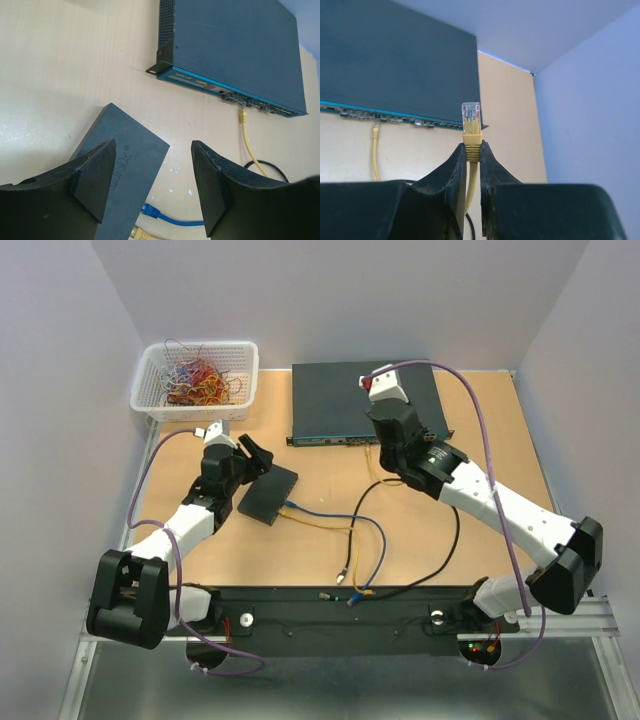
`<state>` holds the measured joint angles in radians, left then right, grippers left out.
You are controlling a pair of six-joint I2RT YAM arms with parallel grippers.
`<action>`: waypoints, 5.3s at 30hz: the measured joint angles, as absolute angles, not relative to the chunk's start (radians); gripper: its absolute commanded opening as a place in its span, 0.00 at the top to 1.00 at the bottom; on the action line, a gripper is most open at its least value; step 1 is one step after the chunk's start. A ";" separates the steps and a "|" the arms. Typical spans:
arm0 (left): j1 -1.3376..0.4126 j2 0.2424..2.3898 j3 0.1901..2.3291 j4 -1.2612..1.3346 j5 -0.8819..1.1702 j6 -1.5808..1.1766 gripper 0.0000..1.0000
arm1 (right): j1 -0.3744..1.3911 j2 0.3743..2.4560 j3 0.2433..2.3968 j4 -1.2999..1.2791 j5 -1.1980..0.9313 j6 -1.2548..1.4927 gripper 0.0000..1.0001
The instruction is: Insert the plug into the switch port
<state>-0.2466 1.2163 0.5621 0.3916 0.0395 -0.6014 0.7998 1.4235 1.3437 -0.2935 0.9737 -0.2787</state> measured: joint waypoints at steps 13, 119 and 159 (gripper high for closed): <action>-0.173 1.305 0.562 0.426 0.028 -0.615 0.29 | 0.818 1.694 1.312 -0.259 0.460 -0.150 1.00; -0.083 1.620 0.619 0.543 0.242 -0.598 0.39 | 1.066 2.025 1.343 -0.188 0.366 0.202 0.99; -0.081 1.580 0.595 0.505 0.236 -0.622 0.40 | 1.041 2.075 1.431 -0.202 0.183 0.204 1.00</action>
